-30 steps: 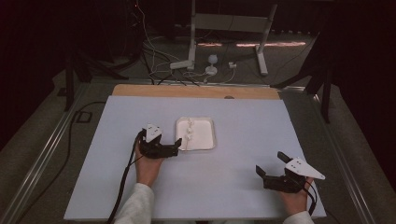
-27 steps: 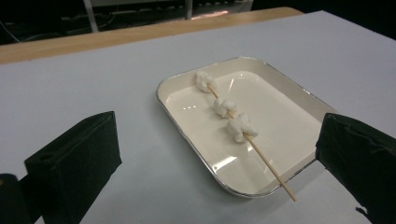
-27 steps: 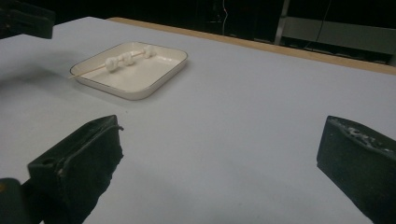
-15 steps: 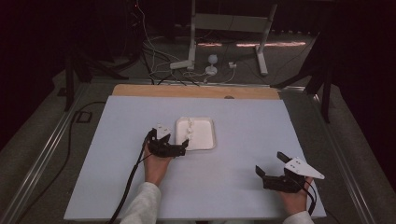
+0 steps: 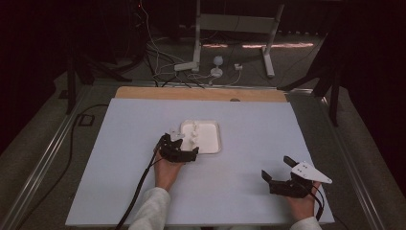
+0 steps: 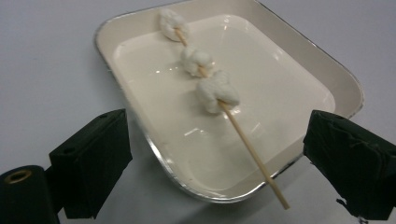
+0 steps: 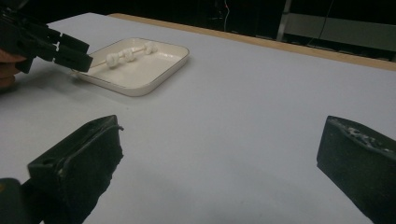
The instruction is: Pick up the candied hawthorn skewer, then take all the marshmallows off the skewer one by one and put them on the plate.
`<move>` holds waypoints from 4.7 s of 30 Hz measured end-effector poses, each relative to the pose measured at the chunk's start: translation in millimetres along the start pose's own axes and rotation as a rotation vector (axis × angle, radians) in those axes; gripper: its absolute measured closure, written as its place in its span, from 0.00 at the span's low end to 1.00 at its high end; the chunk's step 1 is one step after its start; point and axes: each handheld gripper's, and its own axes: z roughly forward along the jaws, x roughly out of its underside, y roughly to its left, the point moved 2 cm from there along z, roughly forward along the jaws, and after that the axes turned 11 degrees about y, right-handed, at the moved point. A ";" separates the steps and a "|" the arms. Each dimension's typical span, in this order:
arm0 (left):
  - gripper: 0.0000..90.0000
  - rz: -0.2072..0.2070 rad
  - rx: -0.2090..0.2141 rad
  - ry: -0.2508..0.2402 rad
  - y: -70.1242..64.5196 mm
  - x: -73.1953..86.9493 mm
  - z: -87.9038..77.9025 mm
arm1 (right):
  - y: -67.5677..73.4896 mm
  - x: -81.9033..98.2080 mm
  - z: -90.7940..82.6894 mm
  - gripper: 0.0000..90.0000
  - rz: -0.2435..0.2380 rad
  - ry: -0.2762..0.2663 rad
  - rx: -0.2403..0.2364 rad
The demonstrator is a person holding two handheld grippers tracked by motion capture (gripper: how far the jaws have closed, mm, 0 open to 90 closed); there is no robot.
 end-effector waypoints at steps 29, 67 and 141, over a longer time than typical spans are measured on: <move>0.84 0.027 -0.087 0.095 5.3 -5.6 2.1 | -0.3 0.9 0.3 0.00 0.004 0.012 -0.004; 1.00 0.016 0.029 -0.044 0.8 3.9 -51.5 | 7.0 -19.0 1.2 0.00 0.028 -0.013 -0.037; 1.00 0.264 0.134 -0.194 -24.3 31.1 -87.2 | 88.4 -152.5 116.5 0.89 0.311 0.093 -0.410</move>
